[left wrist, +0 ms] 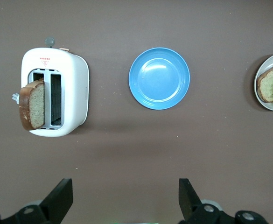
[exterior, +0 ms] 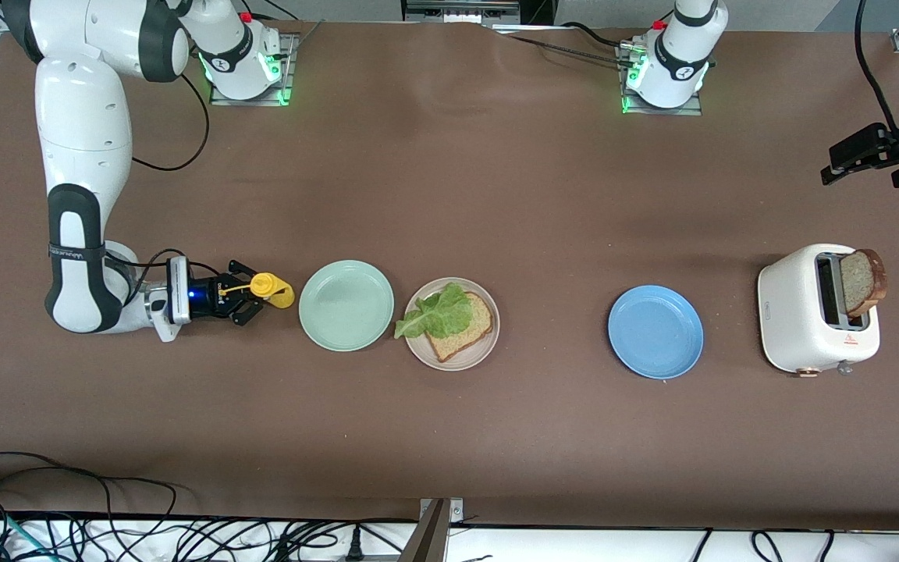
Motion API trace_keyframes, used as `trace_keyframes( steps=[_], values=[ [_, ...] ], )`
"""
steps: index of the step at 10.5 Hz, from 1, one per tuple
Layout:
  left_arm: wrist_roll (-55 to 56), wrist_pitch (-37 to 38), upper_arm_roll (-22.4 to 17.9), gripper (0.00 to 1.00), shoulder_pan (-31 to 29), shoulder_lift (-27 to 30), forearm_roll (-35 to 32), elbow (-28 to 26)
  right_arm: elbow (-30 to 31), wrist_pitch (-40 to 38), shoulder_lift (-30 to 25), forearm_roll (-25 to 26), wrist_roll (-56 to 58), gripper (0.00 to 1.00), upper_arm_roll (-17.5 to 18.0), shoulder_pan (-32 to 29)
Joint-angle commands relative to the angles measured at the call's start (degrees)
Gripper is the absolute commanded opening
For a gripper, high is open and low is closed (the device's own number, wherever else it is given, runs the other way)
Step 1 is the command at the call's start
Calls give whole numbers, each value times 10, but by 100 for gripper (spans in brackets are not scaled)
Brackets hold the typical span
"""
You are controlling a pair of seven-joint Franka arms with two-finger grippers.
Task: Make sandwich on beige plate with both arms
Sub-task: 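Lower the mustard bottle onto the table and open the right gripper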
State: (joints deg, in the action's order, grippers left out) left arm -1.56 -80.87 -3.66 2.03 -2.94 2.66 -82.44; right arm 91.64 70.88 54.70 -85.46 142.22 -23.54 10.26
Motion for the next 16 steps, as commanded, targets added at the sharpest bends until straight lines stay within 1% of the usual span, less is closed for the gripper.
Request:
trace_keyframes(
  steps=[1, 5, 7, 12, 13, 14, 16],
  values=[
    [-5, 10, -4, 100, 4, 1, 9, 6, -1, -21, 0, -8, 12, 0, 5, -23],
    [-5, 10, -4, 100, 4, 1, 9, 7, 0, -20, 13, -13, 29, 0, 5, -24],
    [-5, 10, -4, 100, 5, 0, 8, 8, 0, -18, 25, -29, 86, 0, 5, -36],
    [-5, 5, -4, 100, 4, -4, 5, 9, -1, -6, 28, -43, 102, 0, 5, -35],
    [-5, 5, -4, 100, 4, -4, 5, 9, -1, -4, 29, -43, 93, 73, 5, -35],
    [-5, 5, -4, 100, 4, -4, 4, 9, -1, 2, 28, -43, 93, 100, 5, -35],
    [-5, 5, -4, 100, 4, -4, 4, 9, -1, 5, 28, -43, 97, 100, 5, -34]
  ],
)
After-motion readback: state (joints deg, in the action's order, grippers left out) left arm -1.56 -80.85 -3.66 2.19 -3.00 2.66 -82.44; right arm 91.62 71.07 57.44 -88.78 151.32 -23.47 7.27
